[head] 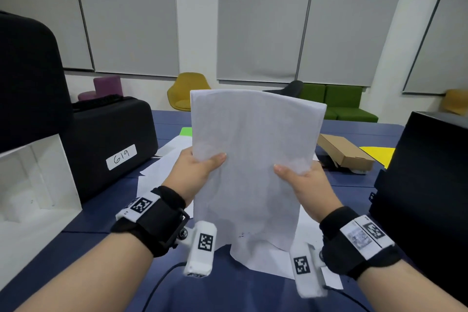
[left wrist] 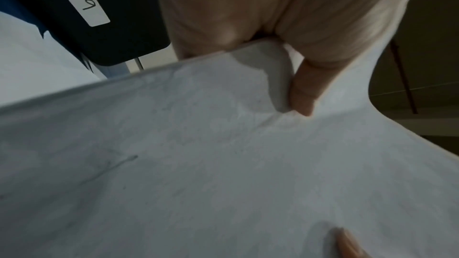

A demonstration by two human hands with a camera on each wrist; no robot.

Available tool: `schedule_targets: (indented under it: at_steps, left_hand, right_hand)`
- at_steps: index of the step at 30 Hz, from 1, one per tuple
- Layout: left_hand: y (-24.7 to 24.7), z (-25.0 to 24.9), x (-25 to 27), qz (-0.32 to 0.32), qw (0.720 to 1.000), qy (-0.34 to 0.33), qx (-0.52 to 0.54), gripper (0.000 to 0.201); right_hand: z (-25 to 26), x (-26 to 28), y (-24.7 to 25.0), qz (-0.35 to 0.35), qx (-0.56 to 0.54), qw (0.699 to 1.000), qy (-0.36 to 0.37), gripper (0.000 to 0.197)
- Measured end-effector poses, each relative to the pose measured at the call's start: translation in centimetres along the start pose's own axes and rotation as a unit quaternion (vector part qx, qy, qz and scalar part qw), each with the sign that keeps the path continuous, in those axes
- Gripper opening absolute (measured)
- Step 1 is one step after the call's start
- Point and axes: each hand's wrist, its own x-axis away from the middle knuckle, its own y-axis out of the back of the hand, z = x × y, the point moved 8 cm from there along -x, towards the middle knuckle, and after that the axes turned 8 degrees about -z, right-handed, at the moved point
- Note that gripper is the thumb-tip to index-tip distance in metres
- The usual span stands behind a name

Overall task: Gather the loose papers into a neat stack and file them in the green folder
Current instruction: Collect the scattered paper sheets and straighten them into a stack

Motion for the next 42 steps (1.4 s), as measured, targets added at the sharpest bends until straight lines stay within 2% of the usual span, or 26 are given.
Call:
schedule_targets:
  at_steps: [3,7,11,15,20,27,32,34,39,42]
  left_hand:
    - [-0.2,-0.9,0.0,0.001,1.0,-0.025,-0.006,0.014]
    - [0.0,-1.2,0.0,0.027,0.999,-0.03,-0.007,0.017]
    - [0.4,1.7,1.0,0.062,0.998,0.008,-0.024,0.037]
    - [0.7,2.9,1.7,0.007,0.999,0.005,-0.033,0.017]
    - [0.1,2.3,1.4,0.003,0.999,-0.015,-0.038,0.017]
    - [1.3,7.5,2.7,0.016,0.989,0.046,-0.14,0.025]
    - [1.0,7.0,2.9,-0.002,0.992,0.018,-0.128,0.024]
    - [1.0,7.3,2.7,-0.003,0.992,0.025,-0.124,0.023]
    - [1.0,9.8,2.7,0.05,0.983,0.095,-0.149,0.016]
    - [1.3,10.5,1.9,0.079,0.967,0.099,-0.22,0.015]
  right_hand:
    - [0.8,0.0,0.1,-0.007,-0.028,1.0,0.009,0.021]
    - [1.9,0.1,0.3,0.017,-0.053,0.998,0.025,0.019]
    - [-0.1,1.0,0.2,0.039,-0.014,0.999,0.014,0.025]
    - [-1.7,1.9,0.1,0.032,0.018,0.999,0.009,0.02]
    - [-1.5,0.7,0.5,0.011,0.001,1.0,0.009,0.023]
    - [-4.0,1.8,0.3,0.03,0.022,0.999,-0.03,0.02]
    - [-2.9,1.3,0.5,0.031,0.02,0.999,-0.011,0.021]
    - [-3.2,1.2,0.7,0.027,0.018,0.999,-0.014,0.021]
    - [-5.0,1.3,1.1,0.024,0.029,0.998,-0.053,0.021]
    - [-4.0,-0.1,2.8,0.008,0.05,0.998,-0.047,0.02]
